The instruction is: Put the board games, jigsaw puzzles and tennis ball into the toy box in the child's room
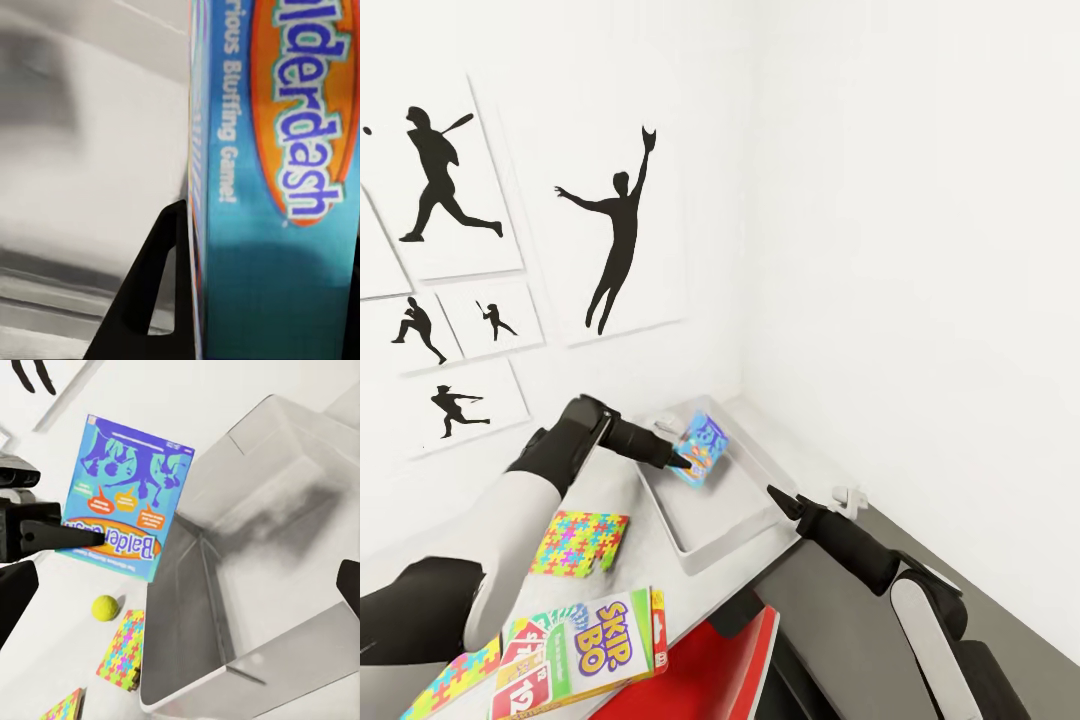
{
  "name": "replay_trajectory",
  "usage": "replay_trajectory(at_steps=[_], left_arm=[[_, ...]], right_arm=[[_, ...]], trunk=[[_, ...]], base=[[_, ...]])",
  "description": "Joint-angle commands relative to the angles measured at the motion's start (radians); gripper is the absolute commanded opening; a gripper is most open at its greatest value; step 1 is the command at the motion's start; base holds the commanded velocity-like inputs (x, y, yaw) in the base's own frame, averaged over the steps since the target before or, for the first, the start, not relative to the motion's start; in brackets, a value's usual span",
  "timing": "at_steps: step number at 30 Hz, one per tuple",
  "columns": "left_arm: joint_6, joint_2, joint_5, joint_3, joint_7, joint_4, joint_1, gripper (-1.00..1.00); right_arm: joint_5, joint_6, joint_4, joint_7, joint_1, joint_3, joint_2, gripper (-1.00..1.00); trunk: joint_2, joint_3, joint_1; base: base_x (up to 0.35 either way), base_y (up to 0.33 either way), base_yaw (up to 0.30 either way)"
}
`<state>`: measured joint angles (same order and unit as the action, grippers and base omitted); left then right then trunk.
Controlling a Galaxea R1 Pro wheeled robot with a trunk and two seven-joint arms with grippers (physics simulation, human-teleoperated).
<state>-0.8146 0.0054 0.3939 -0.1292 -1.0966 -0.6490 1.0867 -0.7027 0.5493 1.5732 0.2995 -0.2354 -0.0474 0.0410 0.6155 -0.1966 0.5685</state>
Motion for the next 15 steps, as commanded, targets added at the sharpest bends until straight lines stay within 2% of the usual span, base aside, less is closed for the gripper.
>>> replay_trajectory(at_steps=[1, 4, 8, 12, 15], left_arm=[[0.001, 0.001, 0.007, -0.022, -0.013, -0.002, 0.001, -1.00], [0.027, 0.002, 0.006, -0.060, -0.059, -0.001, 0.001, -1.00], [0.040, 0.002, 0.009, -0.074, -0.128, -0.001, 0.001, -1.00], [0.044, 0.000, 0.008, -0.077, -0.144, -0.001, 0.001, -1.00], [0.058, -0.003, 0.007, -0.119, -0.149, -0.001, 0.001, -1.00]], right_arm=[[-0.004, 0.004, 0.001, 0.000, -0.001, 0.000, 0.000, 1.00], [-0.004, 0.004, 0.001, 0.000, -0.001, 0.000, 0.000, 1.00], [-0.004, 0.004, 0.001, 0.000, -0.001, 0.000, 0.000, 1.00], [-0.004, 0.004, 0.001, 0.000, -0.001, 0.000, 0.000, 1.00], [-0.004, 0.004, 0.001, 0.000, -0.001, 0.000, 0.000, 1.00]], trunk=[[0.002, -0.002, 0.000], [0.002, -0.002, 0.000], [0.002, -0.002, 0.000], [0.002, -0.002, 0.000], [0.002, -0.002, 0.000]], base=[[0.000, 0.000, 0.000], [0.000, 0.000, 0.000], [0.000, 0.000, 0.000], [0.000, 0.000, 0.000], [0.000, 0.000, 0.000]])
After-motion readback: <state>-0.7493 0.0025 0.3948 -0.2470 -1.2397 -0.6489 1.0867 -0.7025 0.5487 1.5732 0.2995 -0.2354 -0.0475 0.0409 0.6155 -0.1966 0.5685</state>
